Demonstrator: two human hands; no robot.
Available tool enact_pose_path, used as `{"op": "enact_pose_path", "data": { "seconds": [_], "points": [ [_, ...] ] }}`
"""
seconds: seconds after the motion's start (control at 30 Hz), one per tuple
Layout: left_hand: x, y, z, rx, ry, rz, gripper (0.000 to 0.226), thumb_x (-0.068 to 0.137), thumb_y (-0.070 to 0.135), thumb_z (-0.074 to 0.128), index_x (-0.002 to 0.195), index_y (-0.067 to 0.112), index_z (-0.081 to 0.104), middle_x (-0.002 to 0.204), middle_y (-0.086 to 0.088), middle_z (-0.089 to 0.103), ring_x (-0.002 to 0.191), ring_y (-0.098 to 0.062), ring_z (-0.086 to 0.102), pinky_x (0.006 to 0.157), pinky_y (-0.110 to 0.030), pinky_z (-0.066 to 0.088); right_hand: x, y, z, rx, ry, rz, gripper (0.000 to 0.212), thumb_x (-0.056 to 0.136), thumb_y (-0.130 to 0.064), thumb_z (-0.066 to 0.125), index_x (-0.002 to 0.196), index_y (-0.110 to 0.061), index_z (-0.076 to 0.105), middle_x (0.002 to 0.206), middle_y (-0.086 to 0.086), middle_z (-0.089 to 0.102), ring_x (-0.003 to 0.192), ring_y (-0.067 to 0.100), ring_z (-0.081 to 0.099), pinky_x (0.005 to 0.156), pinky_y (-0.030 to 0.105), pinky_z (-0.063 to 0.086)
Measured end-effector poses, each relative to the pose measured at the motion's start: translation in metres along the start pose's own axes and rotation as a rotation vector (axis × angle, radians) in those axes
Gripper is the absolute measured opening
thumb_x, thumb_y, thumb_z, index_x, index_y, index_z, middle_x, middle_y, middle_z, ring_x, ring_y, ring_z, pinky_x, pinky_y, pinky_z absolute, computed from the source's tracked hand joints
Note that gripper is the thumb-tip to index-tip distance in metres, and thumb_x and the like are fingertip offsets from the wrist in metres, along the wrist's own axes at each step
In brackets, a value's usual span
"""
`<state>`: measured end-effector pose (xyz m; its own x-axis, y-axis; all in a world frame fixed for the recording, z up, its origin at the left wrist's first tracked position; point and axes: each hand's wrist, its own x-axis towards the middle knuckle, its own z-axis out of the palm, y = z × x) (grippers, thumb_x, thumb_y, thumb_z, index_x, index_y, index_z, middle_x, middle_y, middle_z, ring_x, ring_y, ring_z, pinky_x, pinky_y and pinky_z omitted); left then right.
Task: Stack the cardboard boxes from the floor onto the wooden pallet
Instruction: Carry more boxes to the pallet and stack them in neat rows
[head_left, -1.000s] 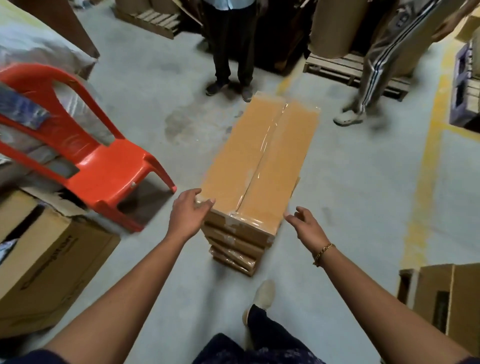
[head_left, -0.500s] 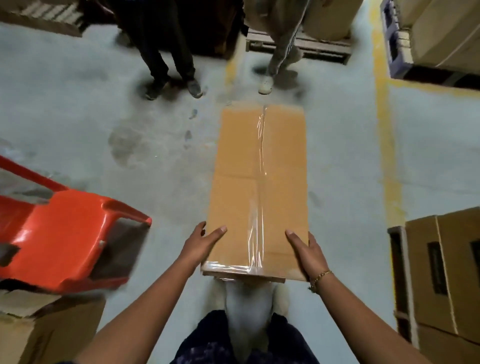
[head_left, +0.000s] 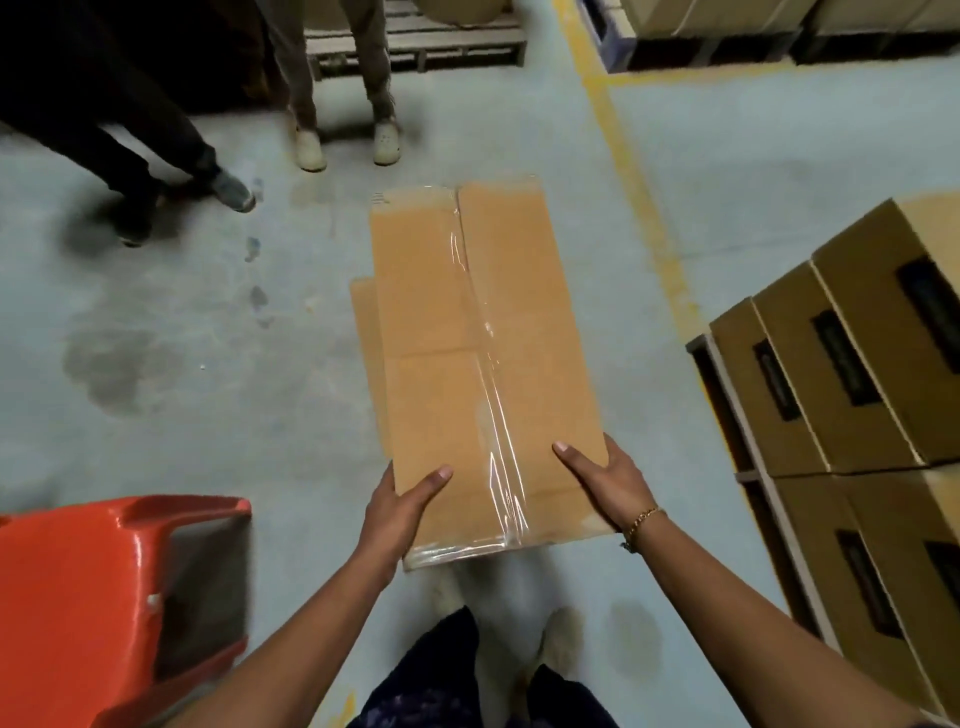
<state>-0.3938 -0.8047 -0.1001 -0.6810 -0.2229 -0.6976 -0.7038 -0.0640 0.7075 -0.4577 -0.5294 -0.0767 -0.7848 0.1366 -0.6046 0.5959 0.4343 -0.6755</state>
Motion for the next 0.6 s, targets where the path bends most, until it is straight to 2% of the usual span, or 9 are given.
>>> {"op": "enact_pose_path", "data": {
  "seconds": [0.17, 0.27, 0.4, 0.5, 0.6],
  "points": [
    [-0.017, 0.004, 0.026, 0.115, -0.085, 0.050, 0.085, 0.062, 0.071, 0.080, 0.136, 0.034, 0.060, 0.118, 0.011, 0.073, 0.108, -0.017, 0.070, 0.101, -0.047, 0.054, -0.040, 0.036, -0.027, 0.096, 0.105, 0.052, 0.076, 0.073, -0.078, 0.072, 0.135, -0.035, 0.061, 0.121, -0.015, 0.071, 0.113, 0.013, 0.067, 0.103, 0.041, 0.053],
    [-0.036, 0.005, 0.063, 0.211, -0.167, 0.091, 0.091, 0.059, 0.076, 0.082, 0.138, 0.036, 0.058, 0.122, 0.011, 0.072, 0.112, -0.018, 0.069, 0.104, -0.047, 0.053, -0.073, 0.072, -0.063, 0.184, 0.199, 0.078, 0.069, 0.077, -0.072, 0.072, 0.133, -0.034, 0.061, 0.118, -0.013, 0.072, 0.109, 0.014, 0.068, 0.100, 0.043, 0.055],
    [-0.064, -0.011, 0.121, 0.328, -0.284, 0.143, 0.096, 0.056, 0.081, 0.085, 0.137, 0.037, 0.059, 0.123, 0.011, 0.073, 0.111, -0.018, 0.071, 0.101, -0.048, 0.055, -0.127, 0.130, -0.110, 0.272, 0.317, 0.112, 0.064, 0.084, -0.065, 0.071, 0.136, -0.031, 0.060, 0.119, -0.010, 0.071, 0.107, 0.014, 0.067, 0.097, 0.039, 0.055],
    [-0.103, -0.026, 0.173, 0.390, -0.411, 0.190, 0.086, 0.059, 0.071, 0.088, 0.132, 0.033, 0.063, 0.112, 0.012, 0.077, 0.103, -0.015, 0.074, 0.096, -0.046, 0.058, -0.177, 0.180, -0.147, 0.331, 0.403, 0.133, 0.055, 0.088, -0.062, 0.068, 0.133, -0.033, 0.058, 0.113, -0.012, 0.068, 0.102, 0.011, 0.065, 0.092, 0.036, 0.052],
    [-0.149, -0.050, 0.228, 0.461, -0.493, 0.215, 0.081, 0.053, 0.069, 0.089, 0.120, 0.028, 0.068, 0.106, 0.009, 0.079, 0.098, -0.017, 0.075, 0.096, -0.048, 0.058, -0.232, 0.239, -0.184, 0.374, 0.480, 0.174, 0.051, 0.089, -0.062, 0.066, 0.131, -0.034, 0.057, 0.114, -0.009, 0.068, 0.103, 0.014, 0.064, 0.089, 0.034, 0.049]
  ]
}}
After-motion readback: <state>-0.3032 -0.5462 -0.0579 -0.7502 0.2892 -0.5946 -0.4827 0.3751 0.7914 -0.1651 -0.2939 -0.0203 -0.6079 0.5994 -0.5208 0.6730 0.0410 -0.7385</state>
